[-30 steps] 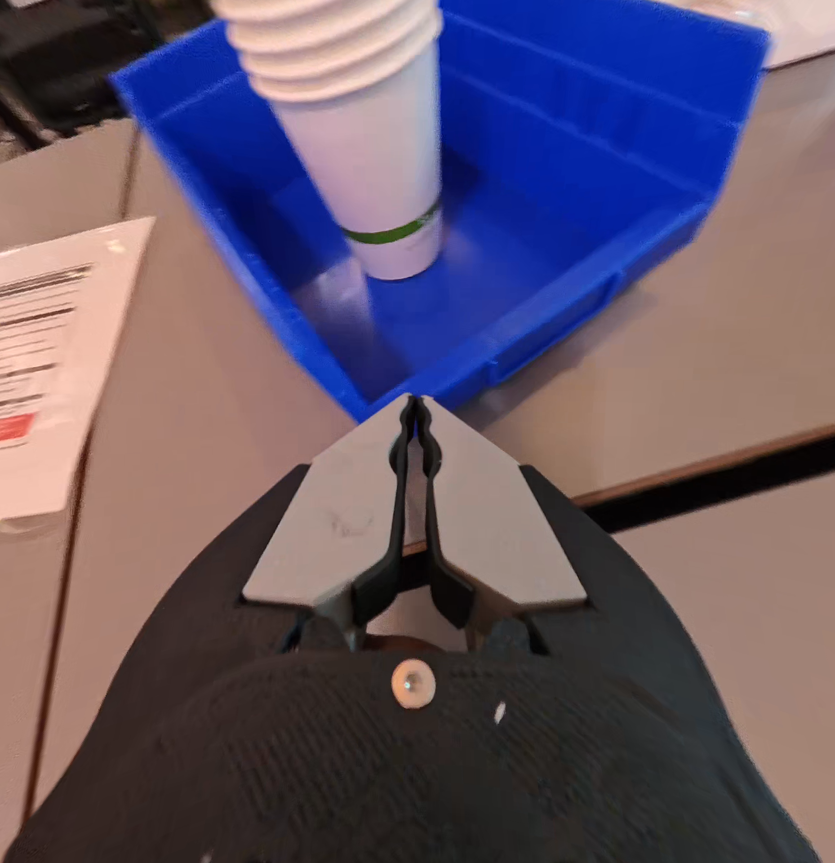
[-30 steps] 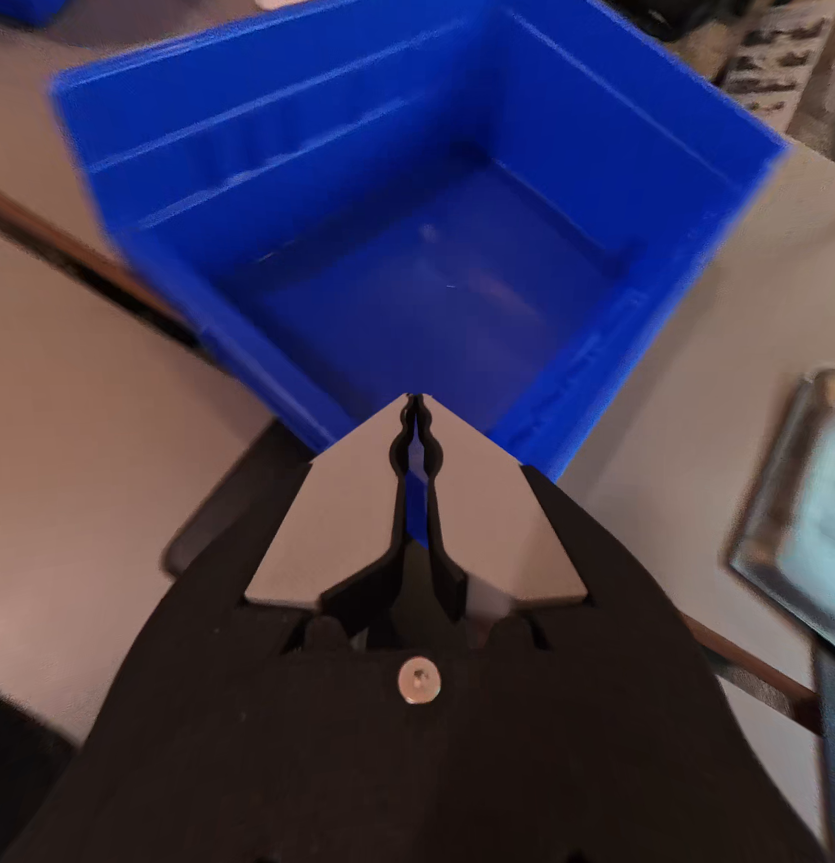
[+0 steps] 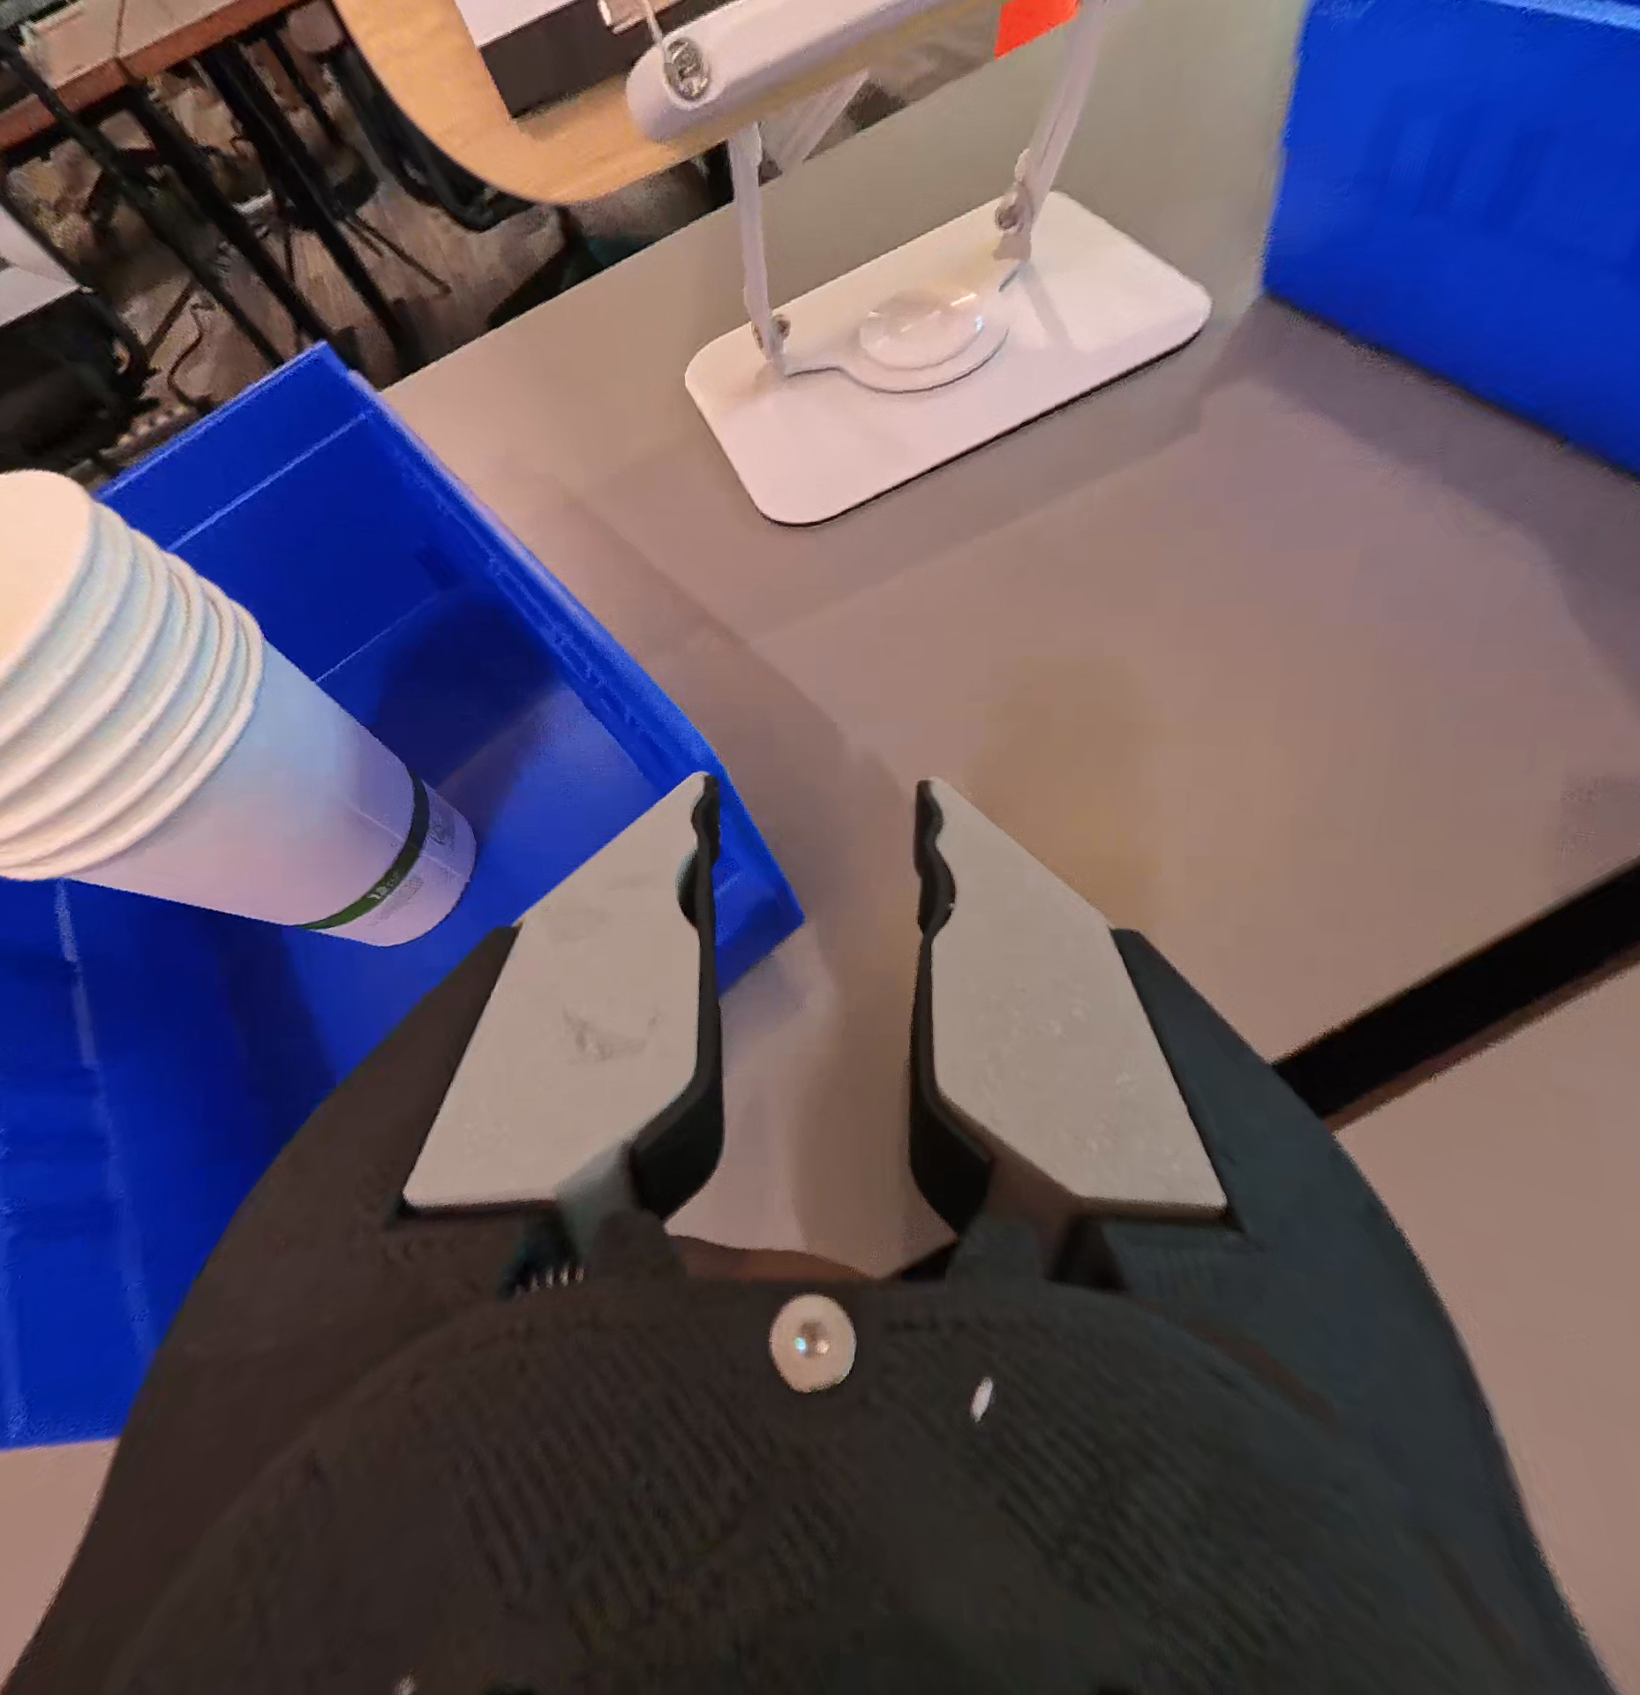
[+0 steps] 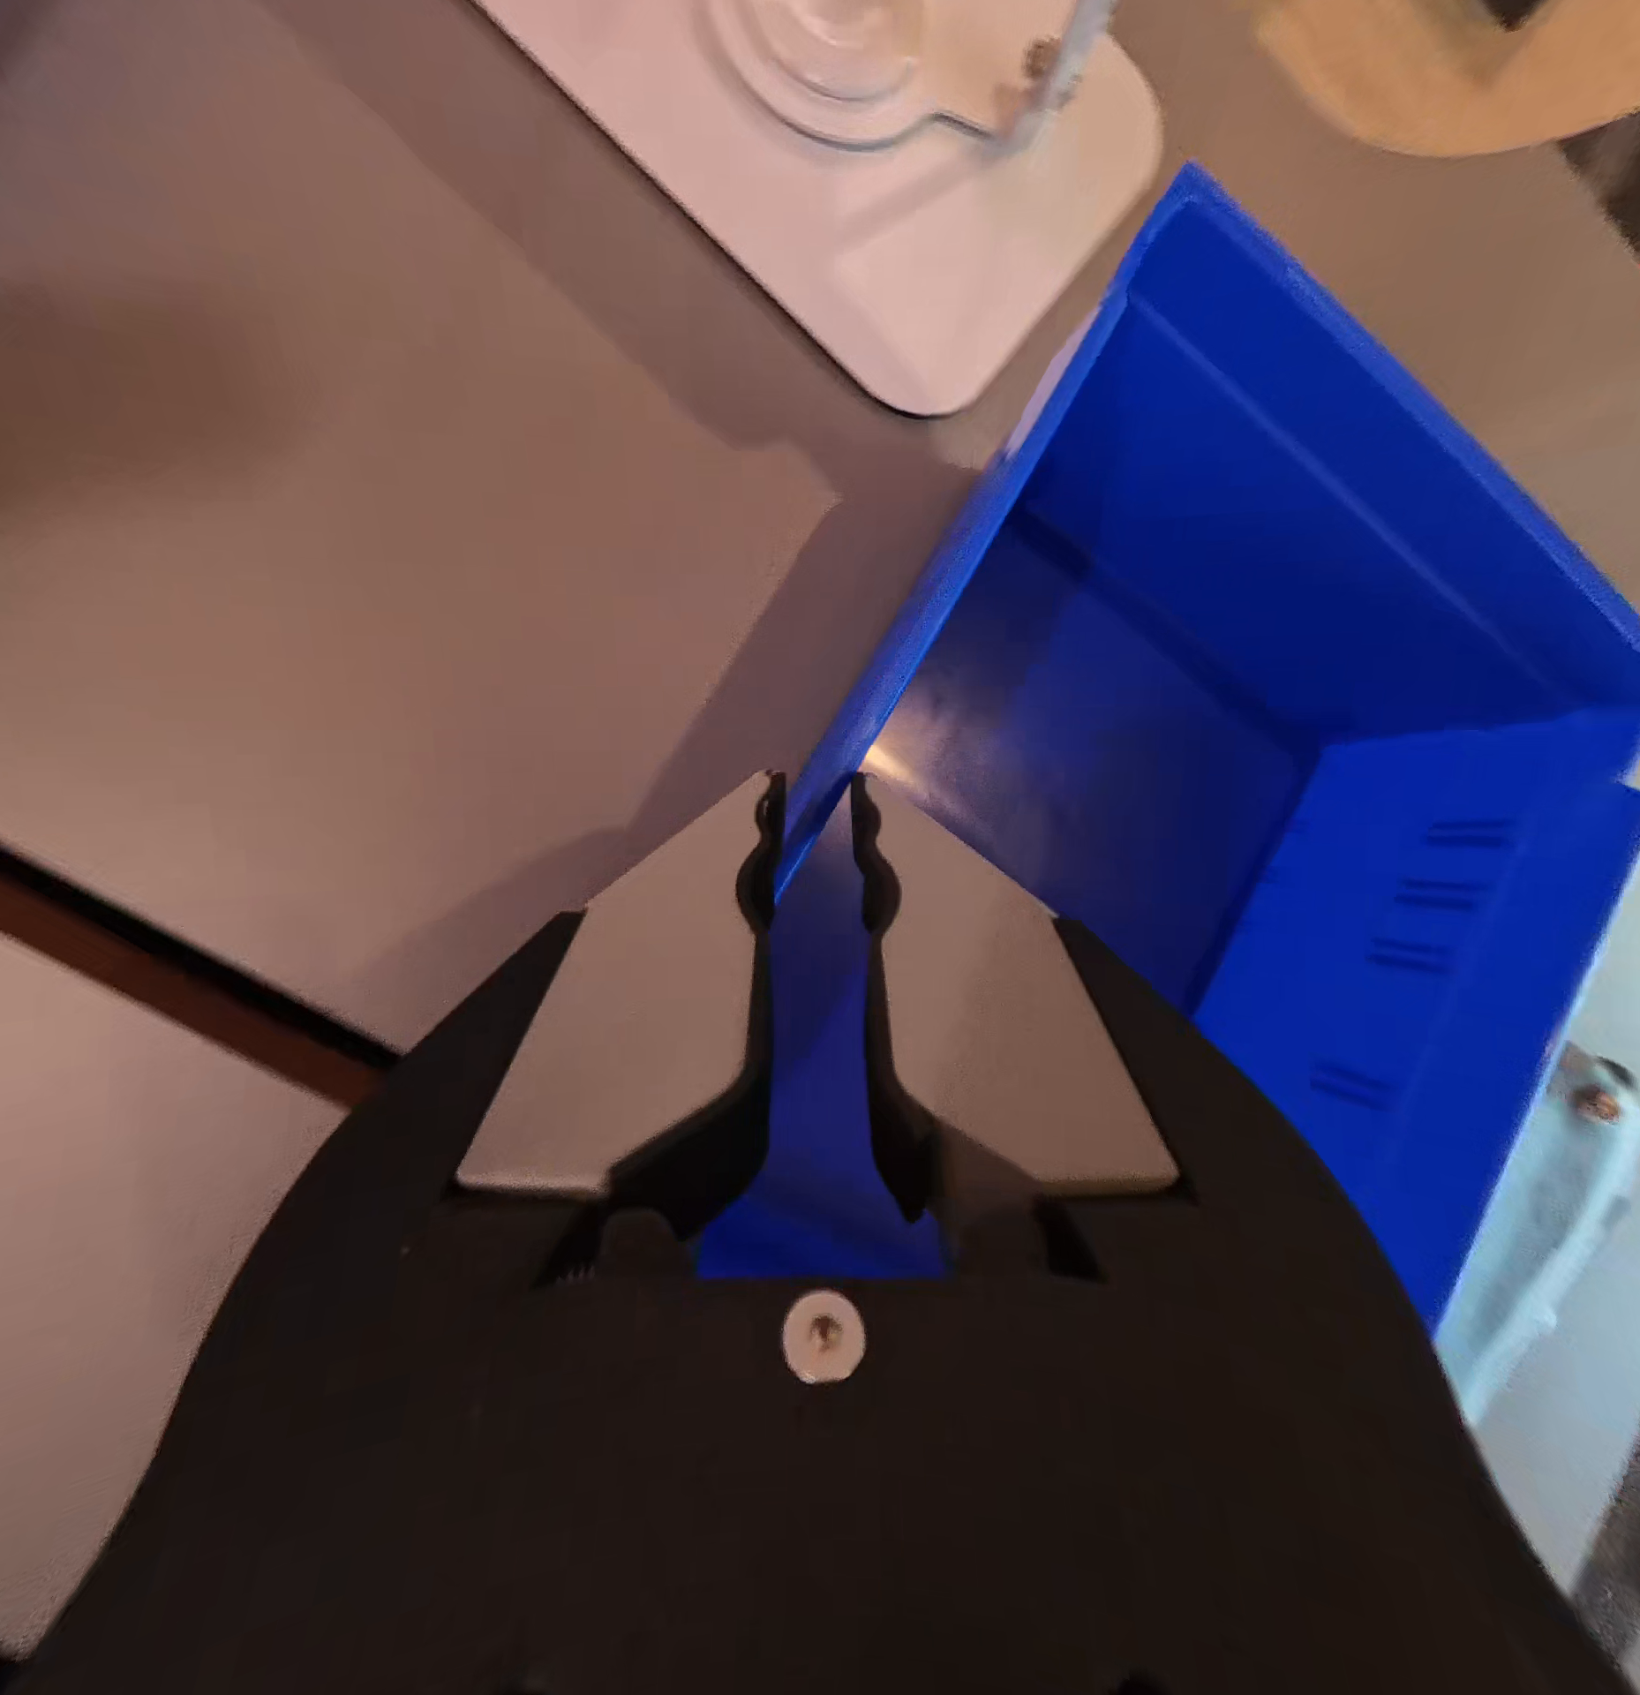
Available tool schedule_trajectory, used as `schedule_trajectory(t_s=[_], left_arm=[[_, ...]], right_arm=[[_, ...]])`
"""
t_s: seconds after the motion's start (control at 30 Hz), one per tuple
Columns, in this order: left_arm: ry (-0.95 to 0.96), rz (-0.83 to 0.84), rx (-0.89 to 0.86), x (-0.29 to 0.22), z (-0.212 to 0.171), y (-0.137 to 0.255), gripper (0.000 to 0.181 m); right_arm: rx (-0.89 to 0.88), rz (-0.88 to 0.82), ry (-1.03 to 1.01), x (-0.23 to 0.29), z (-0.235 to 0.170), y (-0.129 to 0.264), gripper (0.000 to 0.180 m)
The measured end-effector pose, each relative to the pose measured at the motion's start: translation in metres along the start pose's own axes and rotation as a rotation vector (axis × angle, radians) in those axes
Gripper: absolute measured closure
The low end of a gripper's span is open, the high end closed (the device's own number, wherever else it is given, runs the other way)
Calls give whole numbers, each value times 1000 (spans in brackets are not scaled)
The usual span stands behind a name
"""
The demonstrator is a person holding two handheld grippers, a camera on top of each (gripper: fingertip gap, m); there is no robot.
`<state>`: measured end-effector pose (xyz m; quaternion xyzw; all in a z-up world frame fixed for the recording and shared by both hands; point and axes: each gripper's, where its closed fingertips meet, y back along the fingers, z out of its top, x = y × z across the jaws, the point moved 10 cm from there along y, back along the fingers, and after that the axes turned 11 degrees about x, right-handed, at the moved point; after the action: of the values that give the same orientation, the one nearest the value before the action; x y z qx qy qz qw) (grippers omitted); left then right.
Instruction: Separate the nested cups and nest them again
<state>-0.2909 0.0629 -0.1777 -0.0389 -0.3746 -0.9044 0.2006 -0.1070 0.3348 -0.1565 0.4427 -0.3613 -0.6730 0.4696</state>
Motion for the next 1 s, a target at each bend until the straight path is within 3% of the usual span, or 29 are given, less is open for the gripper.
schedule_trajectory(t_s=[0.03, 0.37, 0.7, 0.87, 1.0], left_arm=[[1, 22, 11, 2, 2, -4, 140], [31, 174, 34, 15, -4, -41, 158], [119, 211, 7, 37, -31, -29, 173], [142, 191, -6, 46, -49, -13, 176], [163, 206, -12, 47, -56, -5, 176]], right_arm=[[6, -25, -16, -8, 1, -3, 168], [-164, 57, -177, -36, 2, -18, 167], [-421, 72, -189, -32, -24, 19, 179], [-611, 114, -147, -7, -43, 46, 179], [-681, 130, -66, 39, -65, 45, 180]])
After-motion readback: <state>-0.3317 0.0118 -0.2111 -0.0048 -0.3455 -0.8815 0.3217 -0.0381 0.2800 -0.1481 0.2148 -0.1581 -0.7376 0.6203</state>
